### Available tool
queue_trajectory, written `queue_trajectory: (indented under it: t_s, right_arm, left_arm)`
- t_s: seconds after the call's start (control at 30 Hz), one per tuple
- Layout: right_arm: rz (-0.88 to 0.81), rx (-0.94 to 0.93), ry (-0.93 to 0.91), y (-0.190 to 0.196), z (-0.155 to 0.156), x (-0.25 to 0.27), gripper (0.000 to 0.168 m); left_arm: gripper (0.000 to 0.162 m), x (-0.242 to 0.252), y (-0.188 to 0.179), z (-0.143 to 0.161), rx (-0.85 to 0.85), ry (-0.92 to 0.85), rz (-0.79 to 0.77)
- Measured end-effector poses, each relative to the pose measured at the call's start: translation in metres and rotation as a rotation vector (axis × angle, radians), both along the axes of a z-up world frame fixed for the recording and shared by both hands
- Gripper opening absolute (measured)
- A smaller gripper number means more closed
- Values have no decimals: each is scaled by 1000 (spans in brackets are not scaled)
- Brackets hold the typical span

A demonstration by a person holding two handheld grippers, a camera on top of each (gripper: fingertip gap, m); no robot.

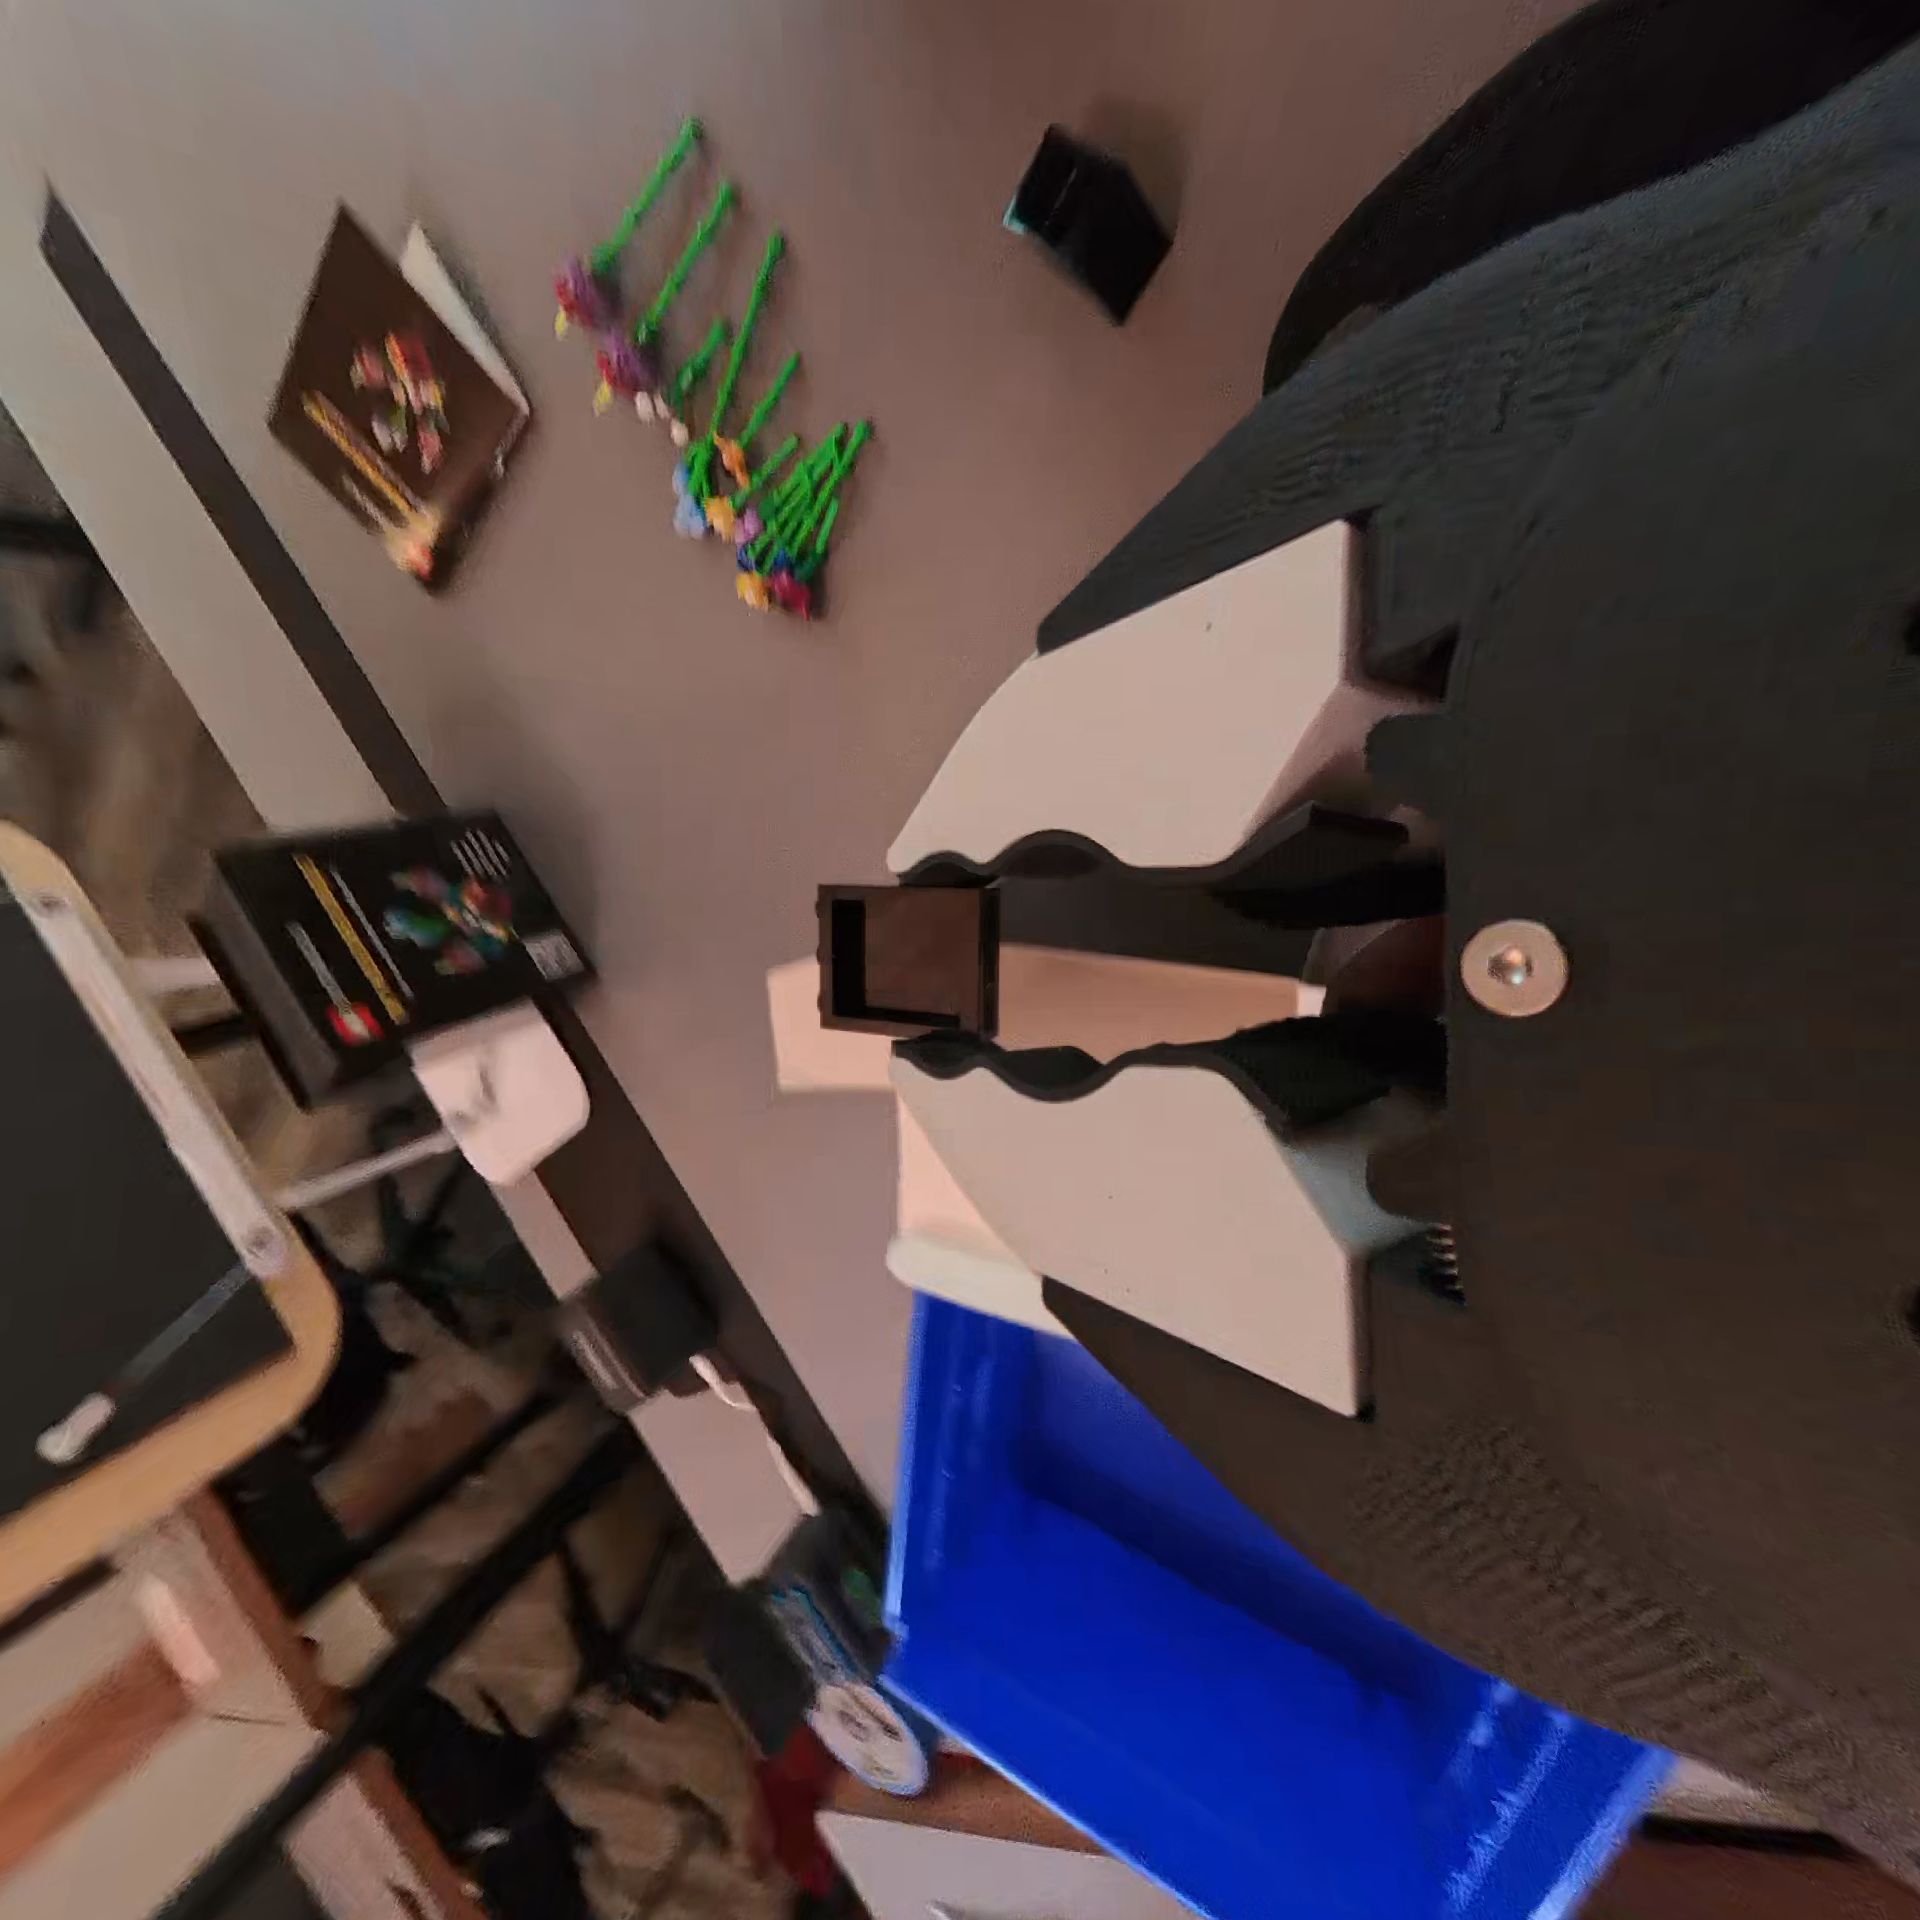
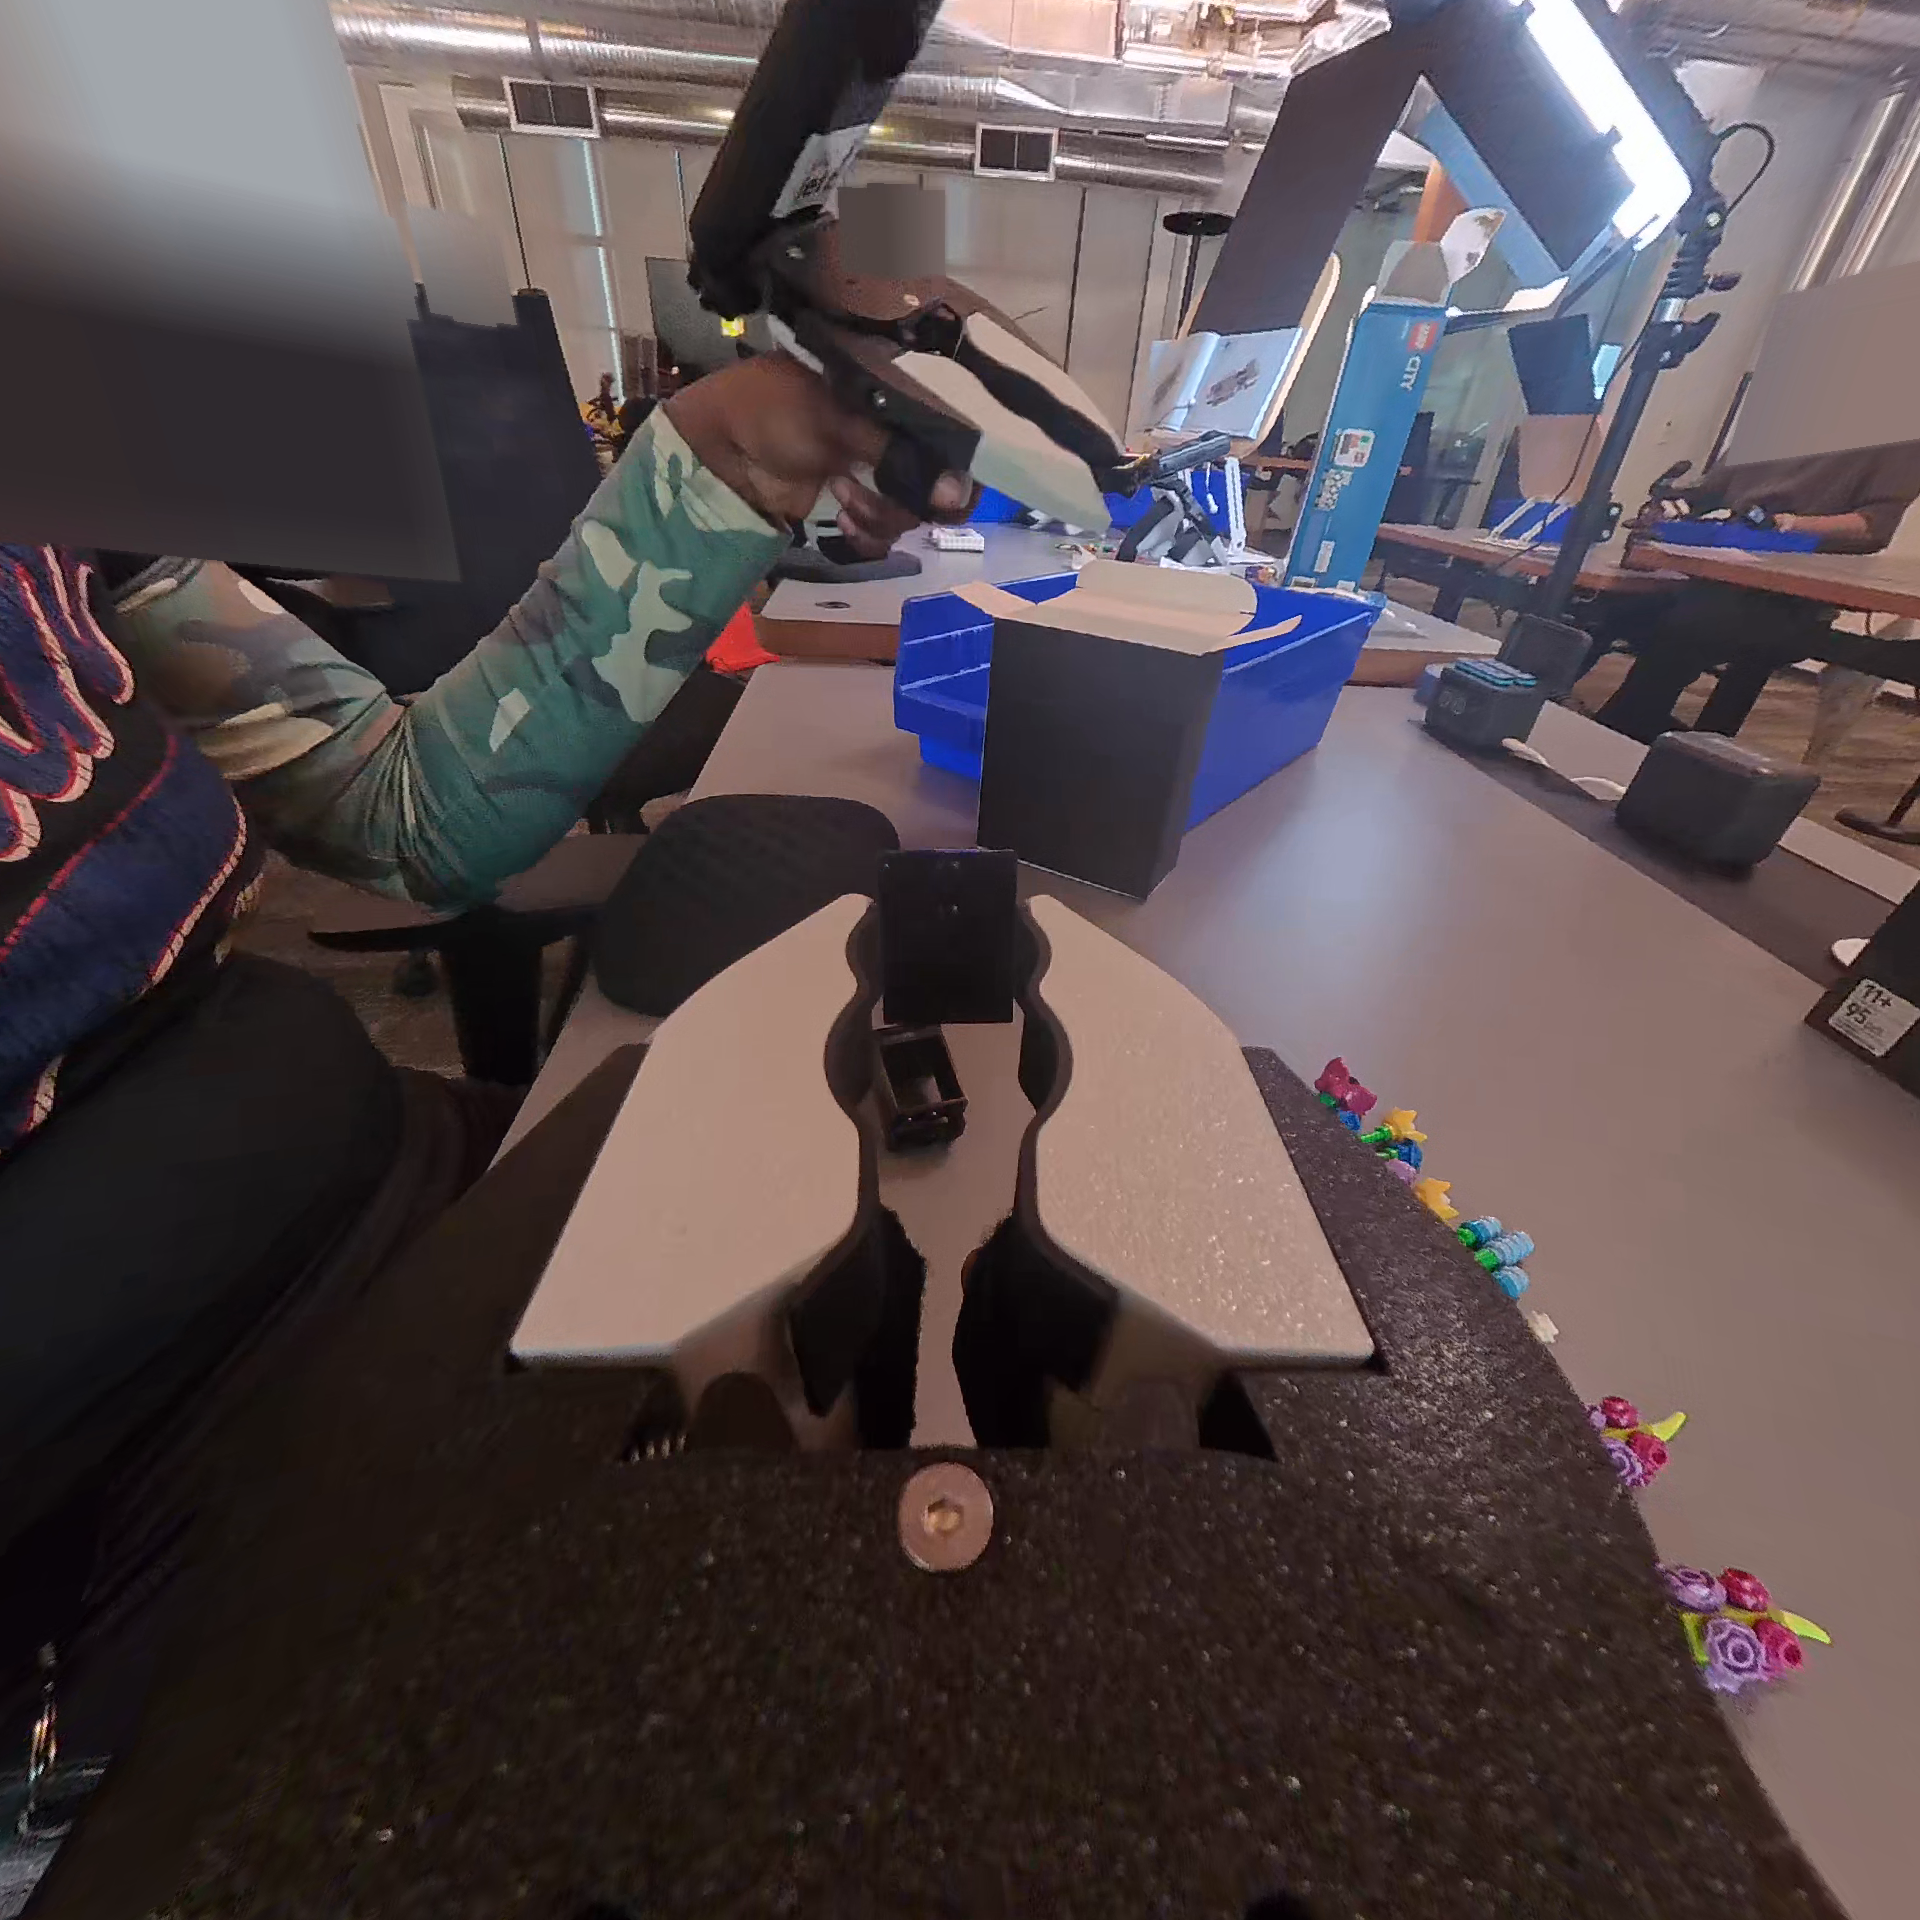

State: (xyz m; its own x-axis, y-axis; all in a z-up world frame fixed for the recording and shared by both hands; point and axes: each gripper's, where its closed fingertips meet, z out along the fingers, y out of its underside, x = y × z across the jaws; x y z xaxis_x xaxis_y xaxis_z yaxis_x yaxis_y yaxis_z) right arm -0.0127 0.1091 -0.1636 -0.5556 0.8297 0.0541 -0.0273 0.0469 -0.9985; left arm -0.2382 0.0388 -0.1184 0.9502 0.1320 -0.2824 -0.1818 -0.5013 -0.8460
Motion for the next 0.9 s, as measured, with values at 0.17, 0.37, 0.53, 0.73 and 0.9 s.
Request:
queue_trajectory:
  t_s: [0.17,0.37,0.53,0.73,0.9]
  right_arm:
    - [-34,-1,16,5,2,2,24]
    - [-36,1,-2,5,-1,0,24]
    - [-36,-35,10,7,3,1,24]
    - [7,-469,119,28,41,8,24]
    - [56,-806,149,49,51,12,24]
  left_arm:
    - [28,-36,-8,-25,-158,-45,124]
    - [35,-41,-8,-35,-170,-54,133]
    - [45,-37,-5,-21,-86,7,85]
    - [43,93,31,49,462,315,-353]
    - [41,205,71,17,597,524,-511]
